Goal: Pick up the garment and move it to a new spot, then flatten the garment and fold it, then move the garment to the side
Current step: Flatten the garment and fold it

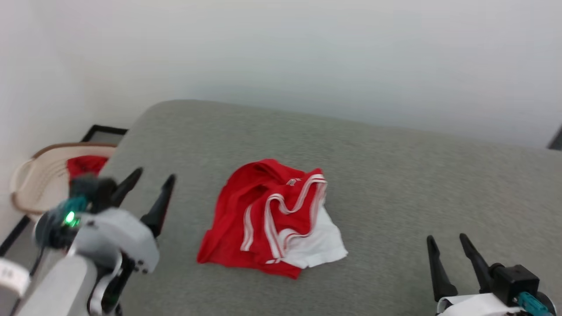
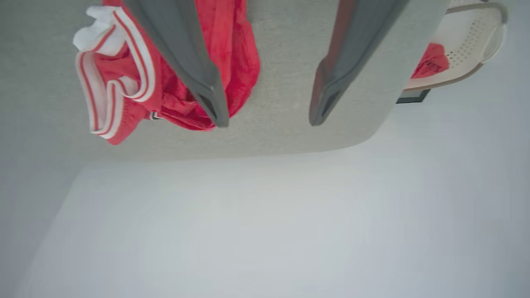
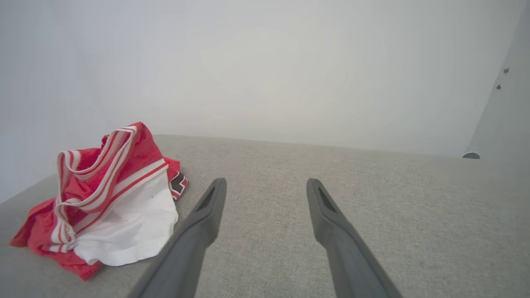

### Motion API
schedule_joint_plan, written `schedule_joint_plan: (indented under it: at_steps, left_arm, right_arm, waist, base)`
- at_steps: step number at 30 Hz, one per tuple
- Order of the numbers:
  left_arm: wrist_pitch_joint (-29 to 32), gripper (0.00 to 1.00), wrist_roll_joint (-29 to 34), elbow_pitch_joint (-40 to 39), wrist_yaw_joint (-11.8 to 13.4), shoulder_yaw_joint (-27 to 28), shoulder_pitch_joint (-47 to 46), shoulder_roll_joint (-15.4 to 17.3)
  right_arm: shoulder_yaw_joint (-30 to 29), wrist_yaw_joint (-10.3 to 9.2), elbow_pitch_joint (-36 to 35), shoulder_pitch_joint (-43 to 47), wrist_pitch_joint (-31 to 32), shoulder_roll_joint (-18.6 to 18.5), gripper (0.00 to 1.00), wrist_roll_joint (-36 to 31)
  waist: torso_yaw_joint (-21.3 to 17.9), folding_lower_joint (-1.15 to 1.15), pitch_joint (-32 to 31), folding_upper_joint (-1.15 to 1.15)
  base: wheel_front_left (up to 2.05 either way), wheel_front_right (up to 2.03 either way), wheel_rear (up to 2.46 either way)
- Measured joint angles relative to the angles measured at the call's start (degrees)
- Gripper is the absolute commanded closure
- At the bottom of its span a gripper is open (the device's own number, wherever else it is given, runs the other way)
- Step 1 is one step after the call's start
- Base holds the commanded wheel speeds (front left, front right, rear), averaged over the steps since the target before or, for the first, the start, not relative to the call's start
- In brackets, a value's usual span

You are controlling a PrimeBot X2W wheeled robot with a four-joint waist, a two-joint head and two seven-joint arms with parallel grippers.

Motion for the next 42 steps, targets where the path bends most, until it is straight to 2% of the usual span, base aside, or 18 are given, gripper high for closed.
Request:
schedule_joint_plan:
  at_steps: [4,9,12,15,20,24,29,36,37,38,39,42]
  left_arm:
    - [-7.5,0.0,1.9,2.0,1.4,1.1,4.6,0.0]
    - [-14.4,0.0,2.8,4.1,3.8,2.0,7.4,-1.7]
    - [-16.7,0.0,3.5,4.9,5.1,2.0,9.2,-2.8]
    - [-18.3,0.0,4.8,5.2,5.3,1.7,10.0,-3.7]
    - [-19.9,0.0,5.4,4.6,7.3,4.9,11.0,-7.0]
    - [-20.0,0.0,7.2,2.4,7.4,8.4,11.9,-10.5]
    - [-20.0,0.0,10.1,1.2,5.4,12.2,13.1,-14.6]
    - [-20.0,0.0,13.8,1.4,2.7,16.6,13.5,-18.6]
    - [-20.0,0.0,14.3,1.6,2.3,17.1,13.4,-19.1]
    - [-20.0,0.0,14.6,1.7,1.8,17.7,13.5,-19.6]
    - [-20.0,0.0,15.0,1.9,1.5,18.1,13.4,-20.0]
    - [-20.0,0.0,16.1,2.6,0.5,19.4,13.4,-21.0]
  right_arm:
    - [1.3,0.0,0.3,-0.7,2.8,-0.4,0.0,1.4]
    - [2.3,0.0,1.5,-1.3,9.1,-2.0,0.0,3.6]
    - [3.2,0.0,2.0,-2.9,14.1,-2.9,0.0,5.1]
    - [3.7,0.0,1.8,-3.9,18.7,-4.2,0.0,5.9]
    - [5.8,0.01,0.7,-8.0,27.4,-6.2,0.0,7.7]
    - [6.9,0.01,1.3,-10.9,34.3,-7.8,0.0,7.3]
    - [8.3,0.01,3.4,-13.6,41.1,-7.9,0.0,7.4]
    - [9.7,0.01,6.4,-15.4,45.6,-7.4,0.0,7.4]
    - [9.7,0.01,6.9,-15.8,45.8,-7.5,0.15,7.1]
    - [9.9,0.02,7.2,-16.0,45.7,-7.5,0.85,6.4]
    - [9.8,0.02,7.7,-16.2,45.2,-7.4,1.0,6.3]
    - [8.6,0.02,9.9,-17.1,43.6,-7.0,1.0,5.4]
  waist:
    - [3.6,0.0,-0.6,0.0]
    - [8.0,0.0,-1.1,0.0]
    - [10.6,0.0,-1.2,0.0]
    - [13.0,0.0,-1.0,0.0]
    - [15.6,0.0,1.4,0.0]
    - [16.6,0.0,4.5,0.0]
    - [17.6,0.0,8.3,0.0]
    - [18.9,0.0,11.2,0.0]
    - [19.1,0.0,11.4,0.0]
    - [19.2,0.0,11.5,0.0]
    - [19.3,0.0,11.6,0.0]
    - [19.4,0.0,11.5,0.0]
  base:
    - [0.0,0.0,0.0]
    - [0.0,0.0,0.0]
    - [0.0,0.0,0.0]
    - [0.0,0.0,0.0]
    - [0.0,0.0,0.0]
    - [0.0,0.0,0.0]
    - [0.0,0.0,0.0]
    - [0.0,0.0,0.0]
    - [0.0,0.0,0.0]
    - [0.0,0.0,0.0]
    - [0.0,0.0,0.0]
    - [0.0,0.0,0.0]
